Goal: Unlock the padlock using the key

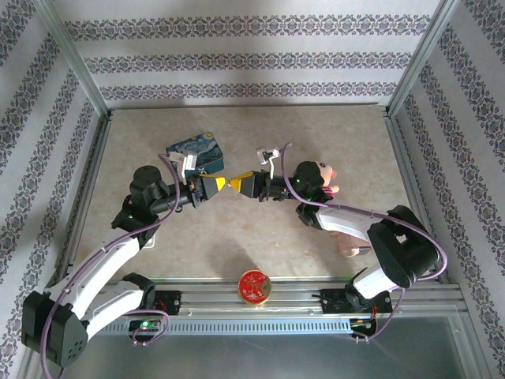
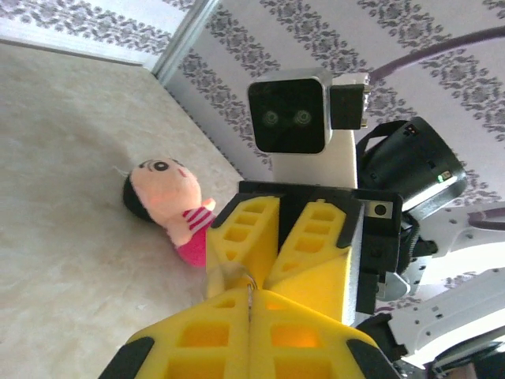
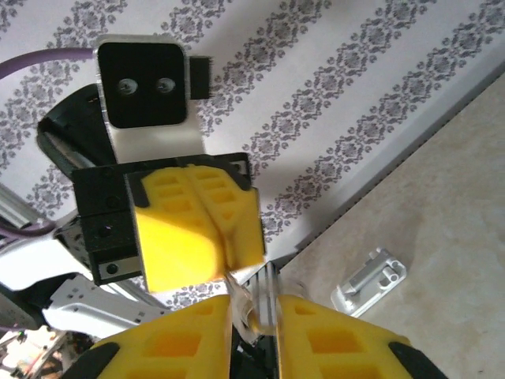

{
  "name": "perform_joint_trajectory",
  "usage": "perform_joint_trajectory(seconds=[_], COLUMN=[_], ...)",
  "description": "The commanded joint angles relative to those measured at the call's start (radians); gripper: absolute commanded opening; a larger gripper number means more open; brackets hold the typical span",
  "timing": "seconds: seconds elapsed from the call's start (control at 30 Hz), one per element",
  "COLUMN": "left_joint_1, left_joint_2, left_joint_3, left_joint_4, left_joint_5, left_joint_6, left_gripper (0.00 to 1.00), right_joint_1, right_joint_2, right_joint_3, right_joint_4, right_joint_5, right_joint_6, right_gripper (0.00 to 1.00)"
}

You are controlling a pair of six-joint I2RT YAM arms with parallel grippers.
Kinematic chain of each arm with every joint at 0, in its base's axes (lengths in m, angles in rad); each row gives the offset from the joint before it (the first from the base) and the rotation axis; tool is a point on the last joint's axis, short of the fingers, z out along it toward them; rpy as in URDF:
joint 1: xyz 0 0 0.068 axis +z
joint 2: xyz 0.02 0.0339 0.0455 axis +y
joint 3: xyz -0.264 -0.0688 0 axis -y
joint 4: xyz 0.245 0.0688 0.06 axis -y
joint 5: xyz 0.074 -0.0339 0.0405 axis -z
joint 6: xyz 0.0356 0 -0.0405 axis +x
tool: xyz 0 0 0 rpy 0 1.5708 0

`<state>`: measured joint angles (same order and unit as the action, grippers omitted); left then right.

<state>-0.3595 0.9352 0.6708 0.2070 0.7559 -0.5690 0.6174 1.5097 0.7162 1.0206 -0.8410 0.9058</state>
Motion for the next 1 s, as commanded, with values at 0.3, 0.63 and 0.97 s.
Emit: perform_joint_trajectory(seconds=[0.3,0.63,0.97], left_joint_1=[0.002,0.001,0.002], left_joint_2=[-0.009,-0.017,-0.007], left_joint_3=[0.244,0.185,0.158], left_joint_4=[-0.529,-0.296,-0.212], left_joint_5=[-0.012,0.151,0.202], left_joint_6=[0.315,0.299,0.264], left_gripper=[0.0,0.0,0.0], right_joint_1=[-0.006,0.019,0.07], right_joint_2=[-0.181,-0.262,-0.159], right_joint_3=[-0.049,-0.044,0.06], right_joint_4=[-0.245,-0.242,-0.2], right_joint_5=[0.083,0.02,-0.063], right_joint_6=[-0.224,-0.255,-0.244], right_gripper=[0.4,0.55,0.5])
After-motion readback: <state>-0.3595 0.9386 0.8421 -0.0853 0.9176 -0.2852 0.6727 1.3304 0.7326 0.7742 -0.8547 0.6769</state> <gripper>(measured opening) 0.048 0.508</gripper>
